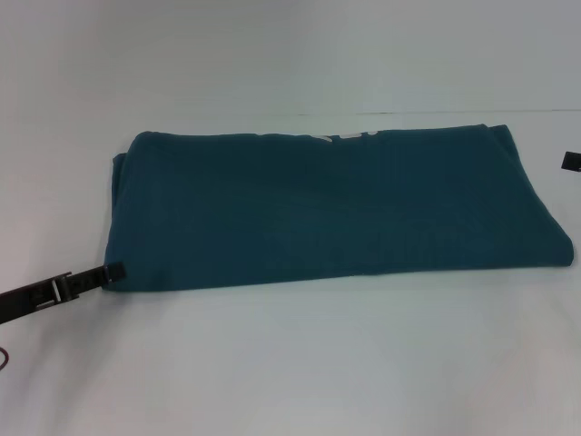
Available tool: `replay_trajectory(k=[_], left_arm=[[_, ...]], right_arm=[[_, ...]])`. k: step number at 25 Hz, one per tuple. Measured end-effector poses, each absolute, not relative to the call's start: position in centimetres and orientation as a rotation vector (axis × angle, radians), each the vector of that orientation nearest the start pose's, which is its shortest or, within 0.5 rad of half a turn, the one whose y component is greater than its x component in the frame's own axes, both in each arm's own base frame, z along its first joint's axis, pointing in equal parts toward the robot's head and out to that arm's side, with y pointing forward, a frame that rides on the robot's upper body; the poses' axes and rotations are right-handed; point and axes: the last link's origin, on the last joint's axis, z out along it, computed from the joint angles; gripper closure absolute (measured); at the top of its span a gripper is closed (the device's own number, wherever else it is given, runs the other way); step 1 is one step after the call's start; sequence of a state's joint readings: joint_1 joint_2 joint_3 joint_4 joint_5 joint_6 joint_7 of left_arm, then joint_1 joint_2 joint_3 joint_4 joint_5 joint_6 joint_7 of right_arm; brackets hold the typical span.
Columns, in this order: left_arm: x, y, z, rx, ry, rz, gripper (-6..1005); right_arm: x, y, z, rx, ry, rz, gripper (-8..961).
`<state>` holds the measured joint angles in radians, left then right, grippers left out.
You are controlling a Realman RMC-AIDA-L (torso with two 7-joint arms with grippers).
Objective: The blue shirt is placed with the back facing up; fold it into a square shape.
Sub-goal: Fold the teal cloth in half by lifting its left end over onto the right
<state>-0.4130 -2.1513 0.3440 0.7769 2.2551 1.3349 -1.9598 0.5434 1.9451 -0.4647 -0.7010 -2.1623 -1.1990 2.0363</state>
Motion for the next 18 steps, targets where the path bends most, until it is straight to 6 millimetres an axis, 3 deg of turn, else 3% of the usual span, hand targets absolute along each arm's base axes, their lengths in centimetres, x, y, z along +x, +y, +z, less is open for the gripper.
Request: replay_trajectory(k=[18], left_arm=[[-35.7, 30.4, 1.0, -1.995, -1.616, -0.593, 214]], right_arm=[[34.1, 38.0, 10.5, -1.961, 1.372, 0.581, 307]])
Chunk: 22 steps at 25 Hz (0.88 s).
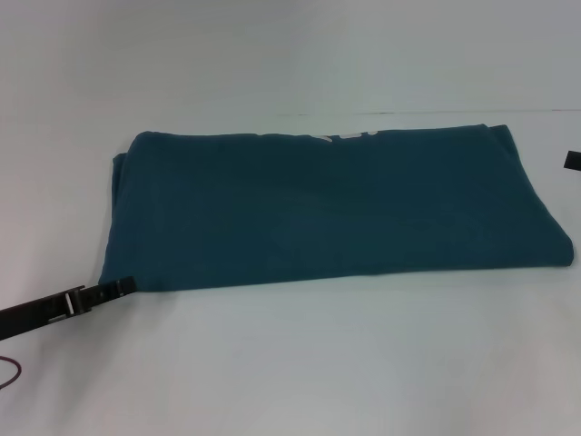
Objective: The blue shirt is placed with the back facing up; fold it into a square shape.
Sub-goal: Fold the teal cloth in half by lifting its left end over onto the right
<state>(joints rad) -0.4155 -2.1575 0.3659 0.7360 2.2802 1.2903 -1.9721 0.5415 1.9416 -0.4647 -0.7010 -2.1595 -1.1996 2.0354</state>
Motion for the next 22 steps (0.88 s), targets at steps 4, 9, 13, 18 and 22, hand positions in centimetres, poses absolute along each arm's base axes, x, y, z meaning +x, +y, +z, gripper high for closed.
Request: replay_trajectory(k=[4, 9, 13, 18, 22], left_arm=[[-35.6, 30.6, 0.9, -1.997, -1.616, -0.589, 214], [-35.4, 31.2, 0.9, -2.006, -1.6, -0.577, 214], [-34.9, 31.8, 0.6, -2.035, -1.58, -0.558, 214], [-34.3, 32.3, 0.3, -2.06, -1.568, -0.554, 214], [-34.3, 32.4, 0.4, -2.061, -1.565, -0.553, 214]], right_arm=[[34.1, 38.0, 10.4, -1.96, 1.376, 0.583, 307], [34.1, 38.0, 10.4, -1.958, 1.378, 0.585, 307], [34.2, 38.0, 10.4, -1.953, 1.382, 0.589, 307], [34.2, 37.9, 10.4, -1.951, 1.383, 0.59, 308], [34.3, 37.9, 10.4, -1.949, 1.386, 0.59, 308]])
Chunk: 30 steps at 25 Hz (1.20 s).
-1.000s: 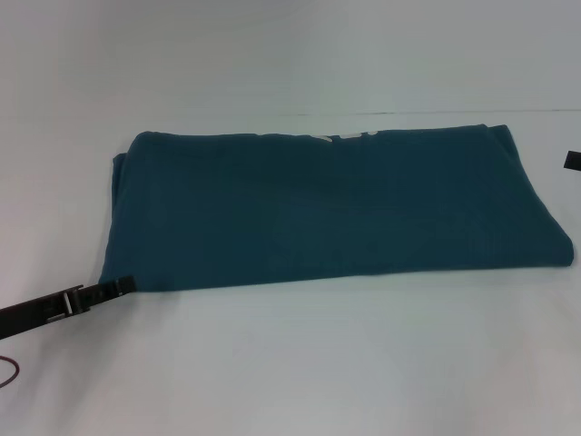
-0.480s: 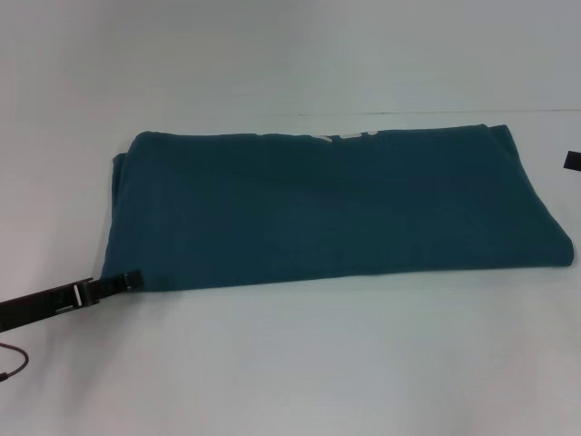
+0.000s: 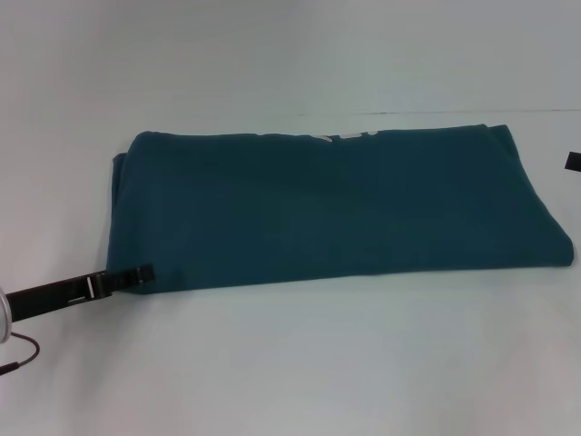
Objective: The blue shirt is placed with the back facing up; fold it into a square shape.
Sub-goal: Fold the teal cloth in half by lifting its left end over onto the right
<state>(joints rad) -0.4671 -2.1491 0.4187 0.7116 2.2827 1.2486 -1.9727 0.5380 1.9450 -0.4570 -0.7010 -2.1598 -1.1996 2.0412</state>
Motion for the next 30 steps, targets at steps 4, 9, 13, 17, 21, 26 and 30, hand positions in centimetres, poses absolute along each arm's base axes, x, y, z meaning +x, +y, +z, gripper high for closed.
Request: replay_trajectory(k=[4, 9, 13, 17, 21, 26, 30], left_arm=[[-34.3, 32.5, 0.5, -2.059, -1.559, -0.553, 214], [-34.5, 32.7, 0.6, -2.038, -1.549, -0.539, 320], [-34.5, 32.8, 0.5, -2.043, -1.545, -0.53, 471], [-34.6, 32.9, 0.6, -2.03, -1.548, -0.522, 665], [-34.6, 33.0, 0.6, -2.025, -1.547, -0.518, 852], [-34.8, 33.2, 0.9, -2.008, -1.538, -0.509, 934], [-35.2, 33.3, 1.6, -1.983, -1.525, -0.505, 983]], right_arm=[[34.3, 37.9, 10.4, -1.949, 1.385, 0.59, 309], [34.3, 37.9, 10.4, -1.949, 1.384, 0.59, 309], [34.3, 37.9, 10.4, -1.948, 1.384, 0.591, 308], [34.3, 37.9, 10.4, -1.949, 1.382, 0.591, 307], [34.3, 37.9, 10.5, -1.946, 1.382, 0.593, 308], [34.4, 37.8, 10.5, -1.937, 1.386, 0.601, 307], [34.3, 37.9, 10.3, -1.936, 1.388, 0.608, 308]])
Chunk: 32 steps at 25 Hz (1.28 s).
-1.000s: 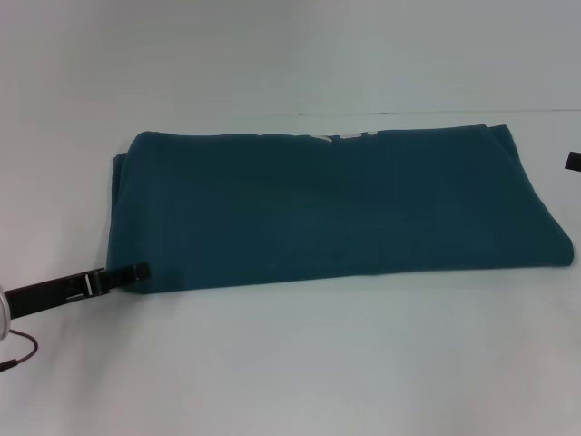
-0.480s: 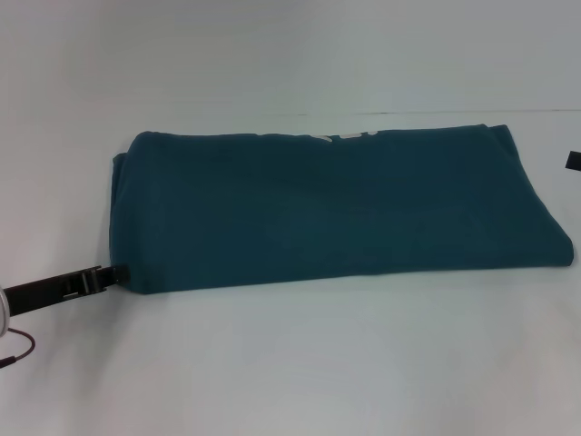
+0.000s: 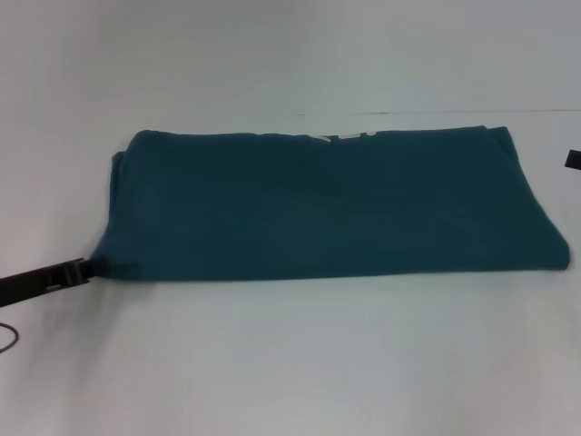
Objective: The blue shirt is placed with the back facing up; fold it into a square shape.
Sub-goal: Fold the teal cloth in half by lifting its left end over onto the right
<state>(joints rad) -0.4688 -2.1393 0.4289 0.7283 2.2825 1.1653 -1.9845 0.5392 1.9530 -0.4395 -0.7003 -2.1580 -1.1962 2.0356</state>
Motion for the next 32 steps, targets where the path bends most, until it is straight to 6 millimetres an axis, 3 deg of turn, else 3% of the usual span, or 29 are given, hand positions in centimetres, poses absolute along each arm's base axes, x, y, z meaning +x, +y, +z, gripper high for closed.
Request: replay_trajectory(k=[9, 17, 22, 26, 32], left_arm=[[-37.6, 32.2, 4.8, -1.867, -1.507, -0.488, 982], [-40.2, 29.6, 8.1, -1.733, -1.504, -0.47, 981], [-40.6, 28.7, 9.3, -1.704, -1.505, -0.473, 980], [-38.2, 30.0, 8.9, -1.823, -1.476, -0.566, 979], [-28.4, 34.4, 6.4, -2.219, -1.247, -0.903, 978]], right_arm=[[33.0, 38.8, 9.3, -1.959, 1.383, 0.633, 308], [31.8, 39.6, 8.7, -1.984, 1.374, 0.654, 309], [31.7, 39.8, 8.6, -1.983, 1.367, 0.653, 310], [31.8, 39.8, 8.4, -1.978, 1.365, 0.649, 311], [32.3, 39.3, 8.4, -1.973, 1.343, 0.675, 312]])
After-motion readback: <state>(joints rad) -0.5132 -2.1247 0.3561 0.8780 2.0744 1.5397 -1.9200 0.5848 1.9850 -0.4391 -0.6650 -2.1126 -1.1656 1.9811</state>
